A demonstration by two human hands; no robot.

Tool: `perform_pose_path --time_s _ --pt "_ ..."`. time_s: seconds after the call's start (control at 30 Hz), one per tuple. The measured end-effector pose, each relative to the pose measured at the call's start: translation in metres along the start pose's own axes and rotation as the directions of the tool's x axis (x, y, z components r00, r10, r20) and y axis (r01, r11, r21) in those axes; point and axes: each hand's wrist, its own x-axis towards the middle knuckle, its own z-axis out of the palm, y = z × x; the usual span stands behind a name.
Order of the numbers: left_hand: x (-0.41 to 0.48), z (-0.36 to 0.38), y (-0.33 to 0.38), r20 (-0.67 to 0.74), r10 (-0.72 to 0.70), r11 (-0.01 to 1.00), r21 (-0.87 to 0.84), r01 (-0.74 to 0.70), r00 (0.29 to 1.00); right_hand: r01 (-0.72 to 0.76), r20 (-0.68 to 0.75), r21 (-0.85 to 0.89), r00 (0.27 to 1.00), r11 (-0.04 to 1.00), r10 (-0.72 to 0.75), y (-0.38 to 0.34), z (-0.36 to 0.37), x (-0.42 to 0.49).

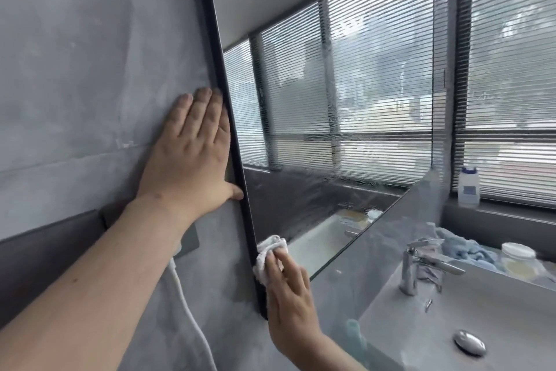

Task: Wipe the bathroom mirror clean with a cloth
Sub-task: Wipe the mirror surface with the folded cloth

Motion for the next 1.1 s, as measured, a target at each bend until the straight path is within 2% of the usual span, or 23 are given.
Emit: perform_pose_path --time_s 0.1,0.2,0.23,0.3,0.4,0.43,0.47,0.5,0.53,0.6,0.67,0.77,0.83,0.87,0.93,1.0,1.07,1.1 --pt "0.0 0.0 -0.001 0.006 0.017 1.0 0.01 -0.017 1.0 -0.028 -0.022 -0.039 0.999 0.999 0.027 0.014 -0.003 0.022" --pt "0.0 -0.001 -0.001 0.0 0.034 0.999 -0.006 -0.034 0.999 -0.228 -0.066 -0.038 0.972 0.973 0.225 0.037 -0.001 0.043" --pt "-0.001 -0.001 -0.001 -0.002 0.038 0.999 -0.014 -0.038 0.999 -0.341 -0.101 -0.001 0.935 0.94 0.339 0.047 -0.001 0.052" --pt "-0.001 -0.001 -0.002 0.003 0.045 0.999 -0.009 -0.045 0.999 -0.544 -0.179 0.11 0.812 0.832 0.555 0.063 -0.005 0.075" --pt "-0.001 -0.001 -0.002 -0.02 0.044 0.999 -0.009 -0.044 0.999 -0.697 -0.24 0.316 0.598 0.644 0.765 0.083 -0.013 0.101" --pt "-0.002 -0.002 -0.002 -0.029 0.046 0.999 -0.013 -0.046 0.999 -0.716 -0.242 0.339 0.56 0.61 0.792 0.085 -0.014 0.104" --pt "-0.002 -0.001 -0.003 -0.033 0.048 0.999 -0.019 -0.049 0.998 -0.714 -0.248 0.335 0.563 0.615 0.789 0.083 -0.012 0.104" --pt "-0.002 -0.001 -0.003 -0.033 0.05 0.998 -0.024 -0.05 0.998 -0.685 -0.252 0.318 0.605 0.655 0.755 0.078 -0.009 0.101" --pt "-0.002 -0.001 -0.003 -0.032 0.05 0.998 -0.025 -0.051 0.998 -0.632 -0.258 0.268 0.68 0.727 0.686 0.068 -0.004 0.095" --pt "-0.002 -0.001 -0.003 -0.029 0.05 0.999 -0.022 -0.05 0.998 -0.449 -0.245 0.093 0.855 0.889 0.457 0.041 0.008 0.082" --pt "-0.002 0.0 -0.002 -0.019 0.042 0.999 -0.022 -0.043 0.999 -0.232 -0.218 -0.011 0.95 0.973 0.224 0.027 0.012 0.073" --pt "-0.002 0.0 -0.001 -0.024 0.033 0.999 -0.005 -0.033 0.999 -0.055 -0.21 -0.04 0.977 0.998 0.046 0.037 0.009 0.074" --pt "-0.002 0.0 -0.001 -0.032 0.032 0.999 0.0 -0.032 0.999 -0.114 -0.241 -0.031 0.965 0.993 0.104 0.06 0.004 0.08" --pt "-0.002 0.0 -0.001 -0.033 0.031 1.0 0.002 -0.031 0.999 -0.226 -0.264 -0.005 0.94 0.974 0.217 0.072 0.001 0.085" --pt "-0.002 0.0 -0.001 -0.034 0.027 1.0 0.011 -0.027 0.999 -0.483 -0.3 0.1 0.819 0.87 0.489 0.111 -0.004 0.097" --pt "-0.002 0.001 -0.002 -0.043 0.023 1.0 0.008 -0.022 0.999 -0.686 -0.303 0.273 0.603 0.674 0.738 0.156 -0.01 0.109" --pt "-0.001 0.003 -0.002 -0.051 0.019 1.0 0.008 -0.019 0.998 -0.767 -0.251 0.488 0.333 0.416 0.909 0.189 -0.018 0.116" --pt "-0.001 0.004 -0.002 -0.053 0.016 1.0 0.003 -0.015 0.998 -0.781 -0.197 0.547 0.229 0.301 0.953 0.204 -0.021 0.116"
